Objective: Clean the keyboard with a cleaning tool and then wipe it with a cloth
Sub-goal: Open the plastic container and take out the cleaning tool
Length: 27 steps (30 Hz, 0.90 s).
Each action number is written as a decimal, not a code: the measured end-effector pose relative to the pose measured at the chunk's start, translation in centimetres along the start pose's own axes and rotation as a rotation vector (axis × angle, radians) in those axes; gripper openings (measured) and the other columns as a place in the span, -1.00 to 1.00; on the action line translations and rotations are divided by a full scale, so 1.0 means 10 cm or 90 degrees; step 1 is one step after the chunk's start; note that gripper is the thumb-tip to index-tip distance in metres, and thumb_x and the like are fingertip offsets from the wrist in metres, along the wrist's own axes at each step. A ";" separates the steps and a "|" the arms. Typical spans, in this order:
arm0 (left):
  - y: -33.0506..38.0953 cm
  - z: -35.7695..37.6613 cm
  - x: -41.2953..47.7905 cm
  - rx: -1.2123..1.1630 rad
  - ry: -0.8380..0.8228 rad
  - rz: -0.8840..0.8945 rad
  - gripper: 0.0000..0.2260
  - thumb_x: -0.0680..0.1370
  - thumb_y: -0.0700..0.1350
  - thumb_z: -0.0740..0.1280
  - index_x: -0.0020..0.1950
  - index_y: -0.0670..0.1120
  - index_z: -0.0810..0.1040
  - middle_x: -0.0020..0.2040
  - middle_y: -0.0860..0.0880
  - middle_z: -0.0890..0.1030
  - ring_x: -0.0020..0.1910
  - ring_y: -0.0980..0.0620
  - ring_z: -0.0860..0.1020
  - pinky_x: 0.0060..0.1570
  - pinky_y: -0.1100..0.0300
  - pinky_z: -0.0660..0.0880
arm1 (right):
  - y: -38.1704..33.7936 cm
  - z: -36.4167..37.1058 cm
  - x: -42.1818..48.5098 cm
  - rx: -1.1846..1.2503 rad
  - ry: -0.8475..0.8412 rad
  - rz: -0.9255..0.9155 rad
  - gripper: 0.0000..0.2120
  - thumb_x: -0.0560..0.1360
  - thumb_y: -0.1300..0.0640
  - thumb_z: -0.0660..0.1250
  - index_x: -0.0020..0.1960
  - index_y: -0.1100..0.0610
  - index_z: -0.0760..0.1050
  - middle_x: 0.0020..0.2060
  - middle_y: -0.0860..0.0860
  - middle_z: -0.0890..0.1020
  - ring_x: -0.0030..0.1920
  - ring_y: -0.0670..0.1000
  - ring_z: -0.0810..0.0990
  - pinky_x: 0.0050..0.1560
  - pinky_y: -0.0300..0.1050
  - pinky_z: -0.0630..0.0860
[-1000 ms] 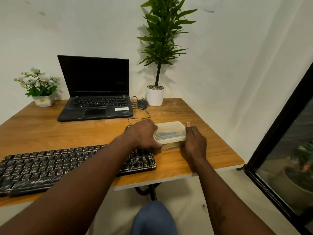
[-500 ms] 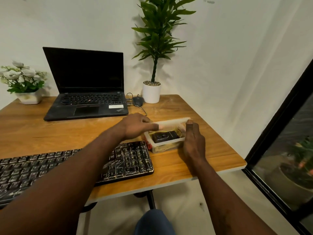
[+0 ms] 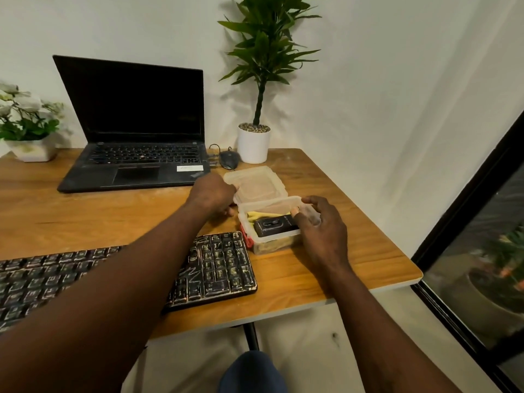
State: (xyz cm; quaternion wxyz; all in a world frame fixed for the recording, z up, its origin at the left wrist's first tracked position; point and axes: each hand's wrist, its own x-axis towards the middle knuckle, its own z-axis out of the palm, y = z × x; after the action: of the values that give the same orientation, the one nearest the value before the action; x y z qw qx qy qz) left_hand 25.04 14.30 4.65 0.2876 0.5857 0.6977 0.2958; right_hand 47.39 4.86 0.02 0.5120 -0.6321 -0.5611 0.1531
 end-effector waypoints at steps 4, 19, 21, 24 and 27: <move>0.00 -0.03 -0.11 0.226 0.111 0.071 -0.62 0.58 0.08 0.43 0.28 -0.12 0.55 0.20 -0.14 0.60 0.05 -0.10 0.56 -0.08 0.04 0.51 | 0.01 0.02 0.02 -0.039 -0.005 -0.003 -0.77 0.60 -0.09 0.35 0.23 -0.13 0.57 0.19 -0.11 0.55 0.12 -0.12 0.54 0.08 0.02 0.65; 0.36 0.03 -0.68 0.451 -0.057 0.351 -0.54 0.43 0.39 0.42 0.16 0.12 0.63 0.33 -0.02 0.41 0.32 -0.07 0.33 0.19 -0.06 0.49 | 0.06 0.10 0.10 -0.145 0.022 -0.020 -0.67 0.62 -0.19 0.26 0.32 -0.10 0.55 0.25 0.00 0.58 0.21 0.02 0.52 0.13 0.07 0.61; 0.37 0.08 -0.69 0.505 -0.052 0.345 -0.52 0.45 0.38 0.42 0.18 0.07 0.67 0.36 -0.05 0.40 0.35 -0.11 0.30 0.24 -0.10 0.50 | 0.07 0.11 0.11 -0.159 0.017 -0.020 -0.66 0.62 -0.22 0.24 0.31 -0.11 0.53 0.25 0.01 0.57 0.22 0.04 0.52 0.12 0.09 0.61; 0.36 0.11 -0.67 0.515 -0.062 0.332 -0.48 0.46 0.38 0.42 0.21 0.03 0.68 0.37 -0.06 0.38 0.36 -0.13 0.28 0.28 -0.14 0.48 | 0.08 0.11 0.11 -0.166 0.014 -0.021 -0.65 0.62 -0.24 0.23 0.32 -0.12 0.53 0.27 0.01 0.57 0.24 0.04 0.51 0.14 0.06 0.59; 0.35 0.12 -0.65 0.507 -0.059 0.341 -0.45 0.42 0.39 0.44 0.17 -0.01 0.69 0.36 -0.03 0.40 0.32 -0.10 0.29 0.25 -0.13 0.50 | 0.07 0.10 0.10 -0.159 0.012 -0.023 -0.62 0.63 -0.25 0.23 0.34 -0.11 0.54 0.29 0.01 0.56 0.26 0.04 0.50 0.16 0.05 0.57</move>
State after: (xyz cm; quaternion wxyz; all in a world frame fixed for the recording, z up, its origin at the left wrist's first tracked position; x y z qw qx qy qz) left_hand 29.18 8.43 6.89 -0.0149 0.8220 0.5676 0.0431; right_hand 47.27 6.30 -0.59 0.4372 -0.6823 -0.5821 0.0666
